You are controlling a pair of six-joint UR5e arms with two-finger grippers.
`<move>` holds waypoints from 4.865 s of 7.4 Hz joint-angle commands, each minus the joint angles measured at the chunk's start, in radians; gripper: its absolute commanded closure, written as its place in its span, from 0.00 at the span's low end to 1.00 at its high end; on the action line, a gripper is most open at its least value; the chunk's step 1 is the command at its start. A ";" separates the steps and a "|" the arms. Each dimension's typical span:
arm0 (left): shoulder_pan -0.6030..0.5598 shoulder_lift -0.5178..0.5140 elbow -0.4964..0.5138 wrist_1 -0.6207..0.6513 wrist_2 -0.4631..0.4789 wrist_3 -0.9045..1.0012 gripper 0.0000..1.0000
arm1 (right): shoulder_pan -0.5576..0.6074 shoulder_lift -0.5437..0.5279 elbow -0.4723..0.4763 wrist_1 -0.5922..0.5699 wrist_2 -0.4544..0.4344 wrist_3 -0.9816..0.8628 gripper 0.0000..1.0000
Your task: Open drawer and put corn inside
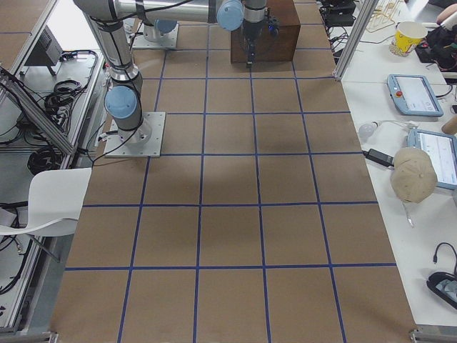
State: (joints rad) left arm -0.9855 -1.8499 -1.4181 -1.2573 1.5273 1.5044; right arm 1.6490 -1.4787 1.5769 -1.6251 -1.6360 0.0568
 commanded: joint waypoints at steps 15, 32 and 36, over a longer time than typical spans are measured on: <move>-0.212 0.083 -0.220 -0.120 0.073 -1.198 0.35 | 0.000 0.000 0.000 0.001 -0.002 0.000 0.00; -0.599 0.307 -0.066 -0.402 0.056 -1.469 0.00 | 0.000 0.000 0.000 0.001 -0.002 0.000 0.00; -0.596 0.322 -0.067 -0.419 0.060 -1.466 0.00 | 0.000 0.000 0.000 0.001 -0.002 0.000 0.00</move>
State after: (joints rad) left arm -1.5824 -1.5398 -1.4830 -1.6741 1.5860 0.0376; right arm 1.6490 -1.4787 1.5769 -1.6246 -1.6383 0.0568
